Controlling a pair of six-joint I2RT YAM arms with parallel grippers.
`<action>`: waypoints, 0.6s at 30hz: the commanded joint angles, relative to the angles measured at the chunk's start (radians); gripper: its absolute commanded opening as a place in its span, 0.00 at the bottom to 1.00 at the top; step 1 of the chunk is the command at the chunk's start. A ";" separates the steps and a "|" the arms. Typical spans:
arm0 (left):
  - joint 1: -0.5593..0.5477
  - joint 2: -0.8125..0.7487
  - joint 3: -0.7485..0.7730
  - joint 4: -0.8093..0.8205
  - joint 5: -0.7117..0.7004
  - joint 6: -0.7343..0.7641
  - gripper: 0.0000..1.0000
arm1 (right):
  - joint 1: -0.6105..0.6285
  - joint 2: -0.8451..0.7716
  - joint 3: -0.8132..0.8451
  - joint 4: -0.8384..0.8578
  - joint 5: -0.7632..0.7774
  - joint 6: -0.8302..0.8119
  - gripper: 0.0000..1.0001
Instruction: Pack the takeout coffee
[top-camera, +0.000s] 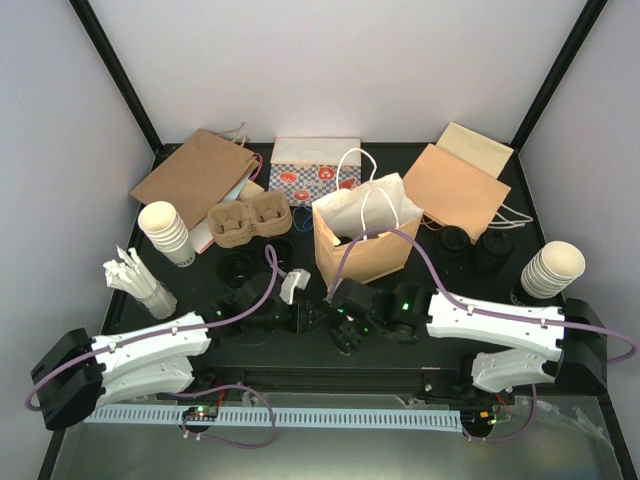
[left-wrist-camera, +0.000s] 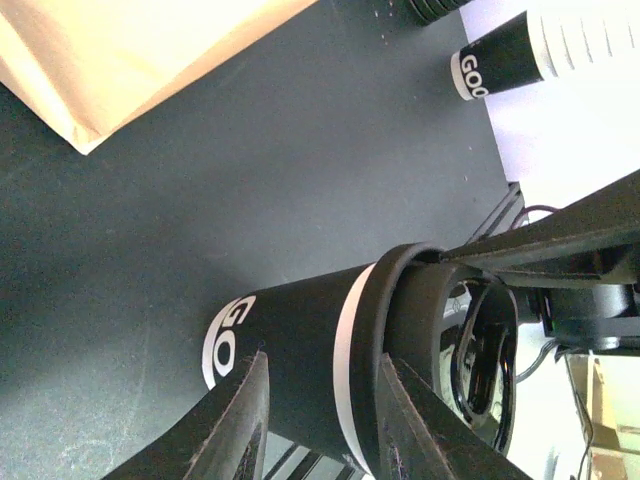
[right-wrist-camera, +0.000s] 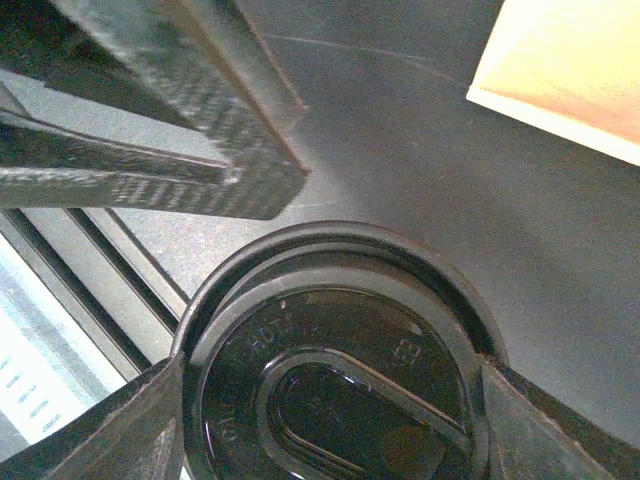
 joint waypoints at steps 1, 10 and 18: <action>0.006 -0.031 -0.009 -0.001 0.046 0.006 0.32 | 0.082 0.068 -0.002 -0.113 0.006 0.040 0.66; 0.006 -0.007 -0.019 0.011 0.095 0.008 0.33 | 0.104 0.114 0.018 -0.118 0.034 0.051 0.66; 0.005 0.046 -0.021 0.032 0.154 0.026 0.33 | 0.106 0.124 0.020 -0.123 0.033 0.058 0.66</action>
